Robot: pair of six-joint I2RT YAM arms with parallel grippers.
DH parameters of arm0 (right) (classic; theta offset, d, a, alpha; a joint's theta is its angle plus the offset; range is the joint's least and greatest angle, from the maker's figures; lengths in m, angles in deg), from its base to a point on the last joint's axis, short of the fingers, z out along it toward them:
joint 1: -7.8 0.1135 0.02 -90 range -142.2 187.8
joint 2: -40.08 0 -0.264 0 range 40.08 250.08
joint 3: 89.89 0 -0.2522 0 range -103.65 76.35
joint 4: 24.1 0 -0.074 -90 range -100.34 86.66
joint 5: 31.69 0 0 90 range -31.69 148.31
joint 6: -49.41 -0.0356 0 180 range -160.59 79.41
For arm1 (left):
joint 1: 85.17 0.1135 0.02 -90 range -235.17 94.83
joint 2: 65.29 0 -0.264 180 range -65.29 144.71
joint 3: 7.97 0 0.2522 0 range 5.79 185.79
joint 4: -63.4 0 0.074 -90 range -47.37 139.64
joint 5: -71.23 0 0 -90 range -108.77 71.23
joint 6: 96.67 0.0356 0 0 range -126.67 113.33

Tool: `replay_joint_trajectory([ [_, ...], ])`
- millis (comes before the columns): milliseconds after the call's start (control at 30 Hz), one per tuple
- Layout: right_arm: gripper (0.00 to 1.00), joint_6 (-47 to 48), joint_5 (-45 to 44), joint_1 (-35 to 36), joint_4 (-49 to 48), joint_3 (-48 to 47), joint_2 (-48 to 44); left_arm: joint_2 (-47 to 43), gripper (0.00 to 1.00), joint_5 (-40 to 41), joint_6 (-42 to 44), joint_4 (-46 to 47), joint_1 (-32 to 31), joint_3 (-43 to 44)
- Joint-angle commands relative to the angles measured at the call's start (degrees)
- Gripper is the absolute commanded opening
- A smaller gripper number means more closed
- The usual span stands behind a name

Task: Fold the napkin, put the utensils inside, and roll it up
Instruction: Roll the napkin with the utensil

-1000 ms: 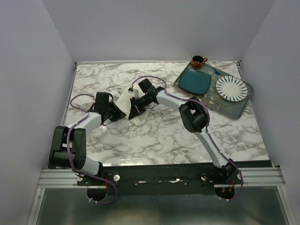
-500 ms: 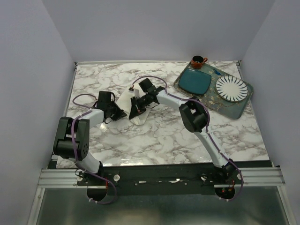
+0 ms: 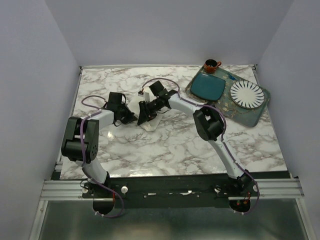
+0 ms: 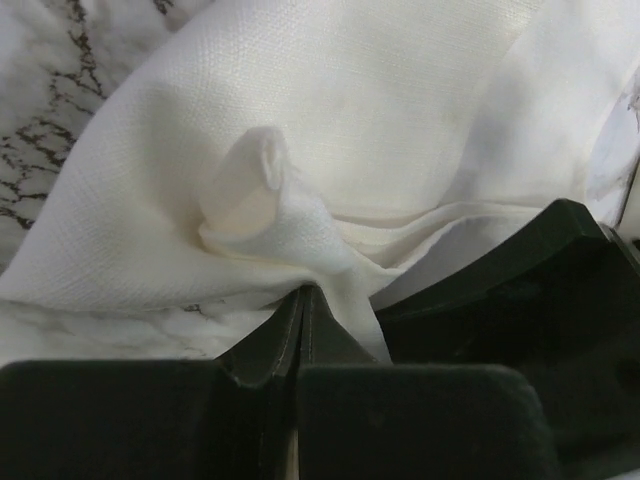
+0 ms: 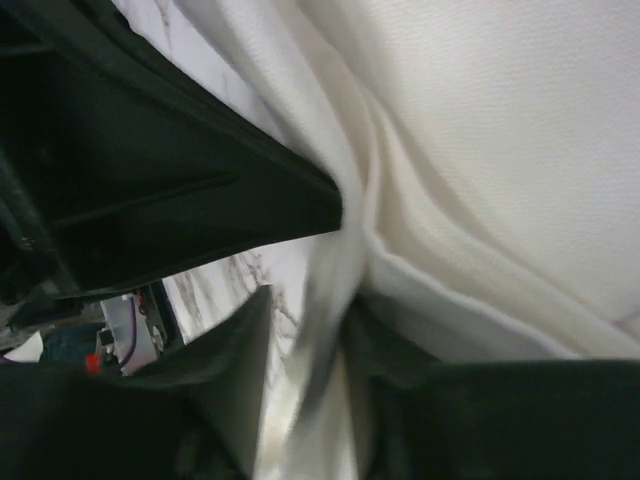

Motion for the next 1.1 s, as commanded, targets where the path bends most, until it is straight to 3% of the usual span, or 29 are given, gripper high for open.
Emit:
replay_joint_trajectory([
  [0, 0.59, 7.55, -11.67, 0.26, 10.78, -1.83, -4.39, 4.34, 0.04, 6.95, 1.68, -4.50, 0.12, 2.29],
  [33, 0.69, 8.35, -13.18, 0.35, 10.79, -1.48, -6.31, 4.69, 0.04, 6.69, 1.59, -4.85, 0.12, 2.56],
  [133, 0.81, 11.60, -18.46, 1.14, 9.74, 1.15, -9.40, 5.40, 0.03, 6.25, 1.24, -4.86, 0.12, 2.91],
  [500, 0.84, 19.86, -36.11, 8.08, 3.24, 5.91, -10.82, 6.89, 0.03, 5.29, 1.50, -7.05, 0.03, 5.02],
  [600, 0.80, 18.73, -38.23, 8.17, 0.87, 7.22, -10.73, 7.07, 0.03, 5.37, 1.50, -7.14, 0.03, 5.11],
  [667, 0.67, 18.02, -38.86, 8.00, 0.42, 7.40, -10.47, 6.98, 0.03, 5.63, 2.03, -7.40, 0.03, 5.11],
  [800, 0.60, 14.33, -37.81, 7.12, 0.07, 7.14, -9.85, 6.63, 0.03, 5.81, 2.29, -7.67, 0.03, 5.20],
  [900, 0.47, 12.84, -35.53, 5.98, 0.07, 7.14, -9.06, 6.28, 0.03, 5.46, 2.47, -7.84, 0.12, 5.37],
  [933, 0.37, 12.49, -35.00, 5.72, 0.07, 7.40, -8.97, 6.19, 0.03, 5.55, 2.56, -8.28, 0.12, 5.55],
  [1067, 0.24, 11.69, -29.56, 4.57, -0.02, 8.80, -8.88, 3.66, 0.04, 5.98, 4.14, -8.20, 0.12, 5.73],
])
